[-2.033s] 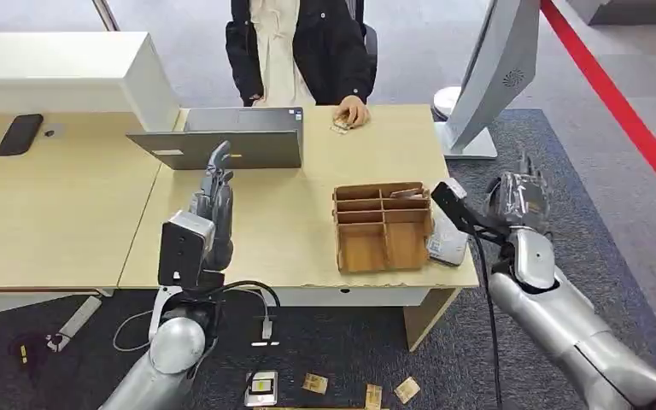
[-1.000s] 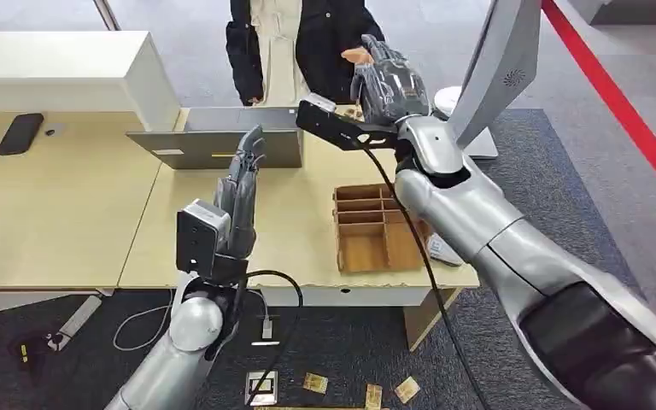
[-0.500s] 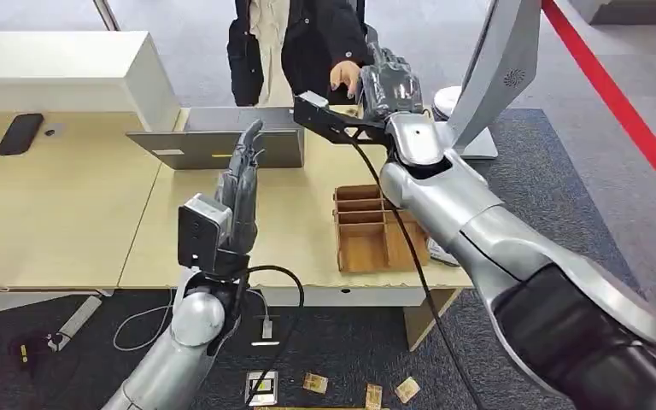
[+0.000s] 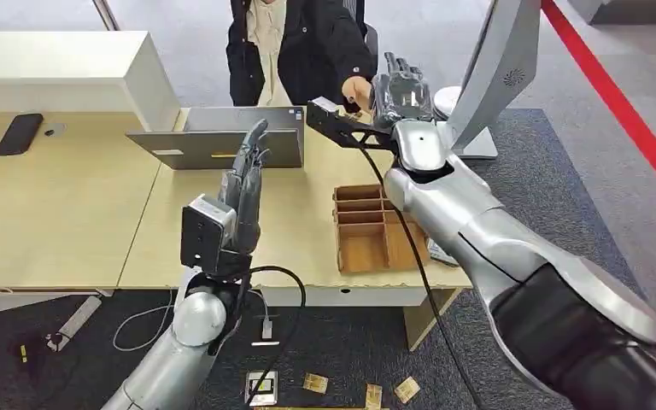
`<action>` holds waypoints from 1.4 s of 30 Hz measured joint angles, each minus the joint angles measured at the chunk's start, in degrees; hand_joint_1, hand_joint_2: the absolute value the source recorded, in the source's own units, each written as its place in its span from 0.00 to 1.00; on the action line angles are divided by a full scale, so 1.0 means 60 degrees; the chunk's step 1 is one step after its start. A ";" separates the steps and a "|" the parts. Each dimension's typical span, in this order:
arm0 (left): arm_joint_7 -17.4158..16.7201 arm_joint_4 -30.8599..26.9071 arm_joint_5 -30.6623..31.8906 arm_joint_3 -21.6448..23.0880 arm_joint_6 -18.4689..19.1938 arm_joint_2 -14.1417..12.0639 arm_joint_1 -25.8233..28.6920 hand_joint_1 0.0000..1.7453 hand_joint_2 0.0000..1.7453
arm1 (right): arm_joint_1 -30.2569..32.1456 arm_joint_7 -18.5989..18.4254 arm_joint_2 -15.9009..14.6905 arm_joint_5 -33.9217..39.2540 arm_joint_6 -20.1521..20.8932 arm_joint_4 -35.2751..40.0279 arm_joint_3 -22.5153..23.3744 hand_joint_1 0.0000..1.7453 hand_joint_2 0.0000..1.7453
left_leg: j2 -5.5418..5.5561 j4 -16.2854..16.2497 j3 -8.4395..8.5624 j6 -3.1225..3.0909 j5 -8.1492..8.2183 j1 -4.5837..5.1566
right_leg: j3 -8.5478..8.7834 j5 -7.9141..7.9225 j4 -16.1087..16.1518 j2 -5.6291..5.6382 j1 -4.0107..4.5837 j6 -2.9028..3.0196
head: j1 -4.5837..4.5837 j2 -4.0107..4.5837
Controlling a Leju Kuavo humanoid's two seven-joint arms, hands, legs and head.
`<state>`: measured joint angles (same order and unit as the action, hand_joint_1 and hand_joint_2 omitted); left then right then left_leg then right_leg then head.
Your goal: Pass the card to the sensor for recognition and then transmit it.
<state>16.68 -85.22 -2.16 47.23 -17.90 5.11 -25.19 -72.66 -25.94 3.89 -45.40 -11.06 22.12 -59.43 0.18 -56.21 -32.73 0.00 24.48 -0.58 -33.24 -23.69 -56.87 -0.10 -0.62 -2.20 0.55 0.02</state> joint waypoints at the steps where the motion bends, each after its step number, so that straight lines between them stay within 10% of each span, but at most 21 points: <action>1: 0.0000 0.0000 0.0000 0.0004 0.0022 0.0000 0.0000 0.00 0.00 | -0.0001 -0.0019 -0.0004 -0.0004 -0.0004 -0.0022 -0.0015 1.00 1.00 | 0.0000 0.0000 0.0000 0.0000 0.0000 0.0000 | 0.0000 0.0000 0.0000 0.0000 0.0000 0.0000 | 0.0004 0.0000; 2: 0.0000 0.0000 0.0004 0.0004 0.0029 0.0000 0.0000 0.00 0.00 | -0.0001 -0.0022 -0.0004 -0.0004 -0.0018 -0.0044 -0.0033 1.00 1.00 | 0.0000 0.0000 0.0000 0.0000 0.0000 0.0000 | 0.0000 0.0000 0.0000 0.0000 0.0000 0.0000 | 0.0000 0.0000; 4: -0.0007 0.0000 0.0033 0.0015 0.0062 0.0000 -0.0001 0.00 0.00 | -0.0008 -0.0037 -0.0011 -0.0004 -0.0047 -0.0084 -0.0065 0.01 1.00 | 0.0000 0.0000 0.0000 0.0000 0.0000 0.0000 | 0.0000 0.0000 0.0000 0.0000 0.0000 0.0000 | 0.0000 0.0000; 14: -0.0073 0.0000 0.0138 0.0058 0.0080 0.0000 -0.0003 0.00 0.00 | 0.0000 0.0083 -0.0015 0.0698 -0.0749 -0.0182 -0.0146 0.00 1.00 | 0.0000 0.0000 0.0001 0.0000 0.0000 0.0000 | 0.0000 0.0001 0.0000 0.0000 0.0000 0.0000 | 0.0000 0.0000; 24: -0.0204 -0.0011 0.0379 0.0058 -0.0244 -0.0004 0.0054 0.00 0.00 | 0.0622 0.3800 0.0047 0.4883 -0.2488 0.0653 0.0988 0.00 1.00 | 0.0000 0.0000 0.0002 0.0000 0.0000 -0.0002 | 0.0001 0.0000 0.0000 0.0001 0.0001 0.0000 | 0.0000 0.0000; 32: -0.0379 -0.0190 0.0565 0.0040 -0.0200 -0.0128 0.0295 0.00 0.00 | 0.2112 0.3609 -0.0638 0.6029 -0.2247 0.2875 0.1250 0.00 1.00 | 0.0001 0.0000 0.0004 0.0000 0.0000 0.0000 | 0.0004 0.0000 0.0001 0.0000 -0.0001 0.0000 | 0.0000 0.0000; 42: -0.0474 -0.0430 0.0718 0.0018 0.0084 -0.0248 0.0508 0.00 0.00 | 0.3829 0.2494 -0.1884 0.4238 -0.1781 0.5388 0.1067 0.00 1.00 | 0.0001 0.0000 0.0004 0.0001 0.0003 0.0000 | 0.0001 0.0000 0.0004 0.0005 -0.0001 0.0001 | 0.0000 0.0000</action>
<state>13.84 -87.80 2.14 47.34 -17.40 3.63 -22.15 -49.69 -10.98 -7.41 -19.97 -21.75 54.45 -53.03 0.19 -56.21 -32.71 0.01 24.49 -0.57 -33.23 -23.69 -56.85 -0.07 -0.62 -2.19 0.55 0.02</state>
